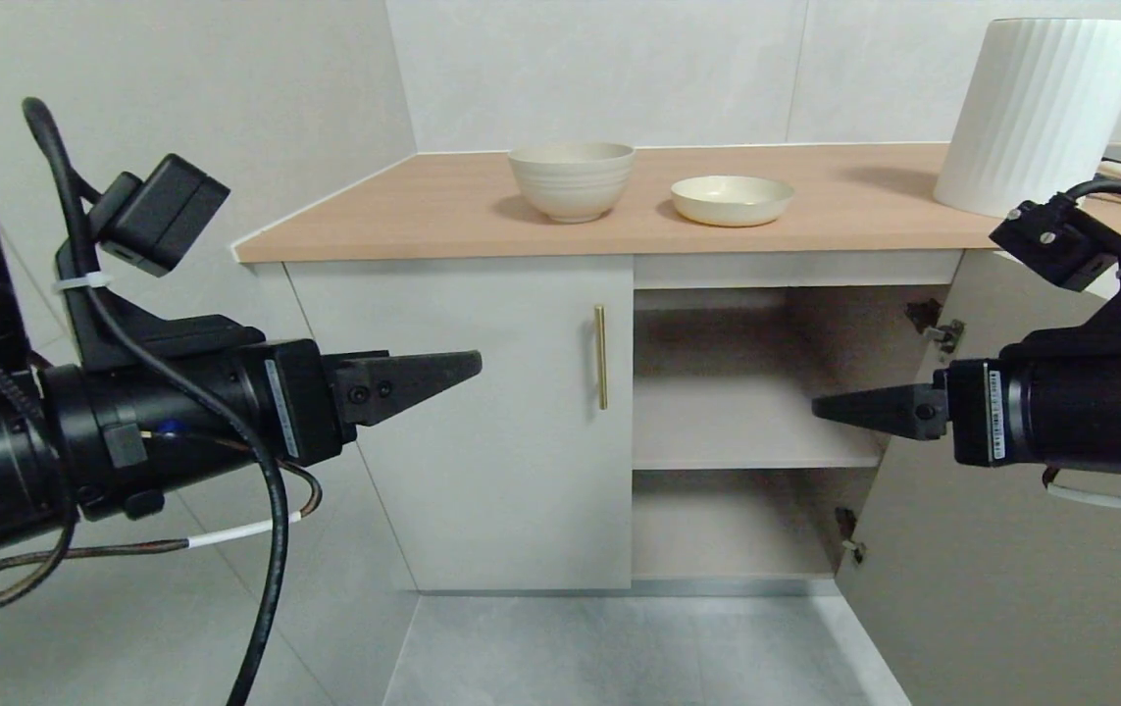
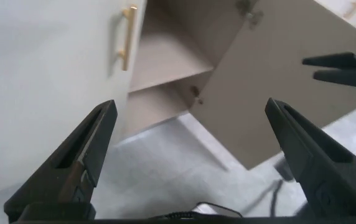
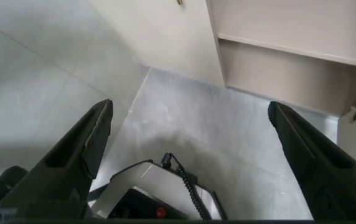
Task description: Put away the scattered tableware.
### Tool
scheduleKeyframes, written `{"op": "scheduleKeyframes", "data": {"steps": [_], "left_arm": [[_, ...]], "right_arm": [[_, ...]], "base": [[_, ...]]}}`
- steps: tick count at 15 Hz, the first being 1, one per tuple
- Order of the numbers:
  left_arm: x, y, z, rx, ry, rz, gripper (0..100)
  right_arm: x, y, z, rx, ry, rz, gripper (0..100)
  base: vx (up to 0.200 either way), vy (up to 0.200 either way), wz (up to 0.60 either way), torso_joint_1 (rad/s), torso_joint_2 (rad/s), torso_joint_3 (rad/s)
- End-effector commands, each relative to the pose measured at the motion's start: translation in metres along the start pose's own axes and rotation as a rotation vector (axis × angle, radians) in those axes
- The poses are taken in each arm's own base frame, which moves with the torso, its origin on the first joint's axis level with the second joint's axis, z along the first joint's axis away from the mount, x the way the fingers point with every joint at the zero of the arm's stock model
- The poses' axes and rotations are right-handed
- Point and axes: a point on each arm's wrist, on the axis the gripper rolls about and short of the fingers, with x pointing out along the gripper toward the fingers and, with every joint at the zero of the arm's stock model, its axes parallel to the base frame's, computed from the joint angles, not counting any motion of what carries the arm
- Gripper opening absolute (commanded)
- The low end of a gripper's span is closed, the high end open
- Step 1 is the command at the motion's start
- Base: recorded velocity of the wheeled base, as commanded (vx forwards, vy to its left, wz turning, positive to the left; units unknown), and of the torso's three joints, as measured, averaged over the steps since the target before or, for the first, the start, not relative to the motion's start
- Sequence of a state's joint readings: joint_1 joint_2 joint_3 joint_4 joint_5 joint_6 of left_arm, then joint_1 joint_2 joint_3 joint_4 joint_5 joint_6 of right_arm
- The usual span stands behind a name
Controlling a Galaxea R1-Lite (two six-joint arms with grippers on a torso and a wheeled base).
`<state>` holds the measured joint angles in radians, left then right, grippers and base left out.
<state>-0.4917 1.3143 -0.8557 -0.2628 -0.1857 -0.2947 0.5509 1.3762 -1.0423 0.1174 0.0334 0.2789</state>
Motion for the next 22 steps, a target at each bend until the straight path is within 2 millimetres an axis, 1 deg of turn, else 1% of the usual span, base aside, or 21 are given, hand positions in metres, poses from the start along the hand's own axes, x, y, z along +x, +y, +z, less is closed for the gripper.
{"op": "scheduleKeyframes", "data": {"steps": [1, 4, 17, 22], "left_arm": [[0.0, 0.002, 0.0, 0.005, -0.004, 0.02, 100], [0.001, 0.003, -0.004, 0.061, 0.007, 0.033, 100], [0.0, 0.003, -0.002, 0.065, 0.001, 0.031, 100], [0.0, 0.003, -0.002, 0.063, 0.001, 0.033, 100]], "right_arm": [[0.006, 0.0, -0.001, 0.001, 0.015, -0.003, 100], [0.006, 0.0, 0.002, 0.001, -0.014, -0.058, 100], [-0.006, 0.0, 0.003, -0.001, -0.037, -0.045, 100], [-0.009, 0.0, 0.003, -0.001, -0.043, -0.044, 100]], "base": [[0.0, 0.0, 0.0, 0.0, 0.0, 0.0], [0.0, 0.0, 0.0, 0.0, 0.0, 0.0], [0.0, 0.0, 0.0, 0.0, 0.0, 0.0], [0.2, 0.0, 0.0, 0.003, 0.0, 0.002]]}}
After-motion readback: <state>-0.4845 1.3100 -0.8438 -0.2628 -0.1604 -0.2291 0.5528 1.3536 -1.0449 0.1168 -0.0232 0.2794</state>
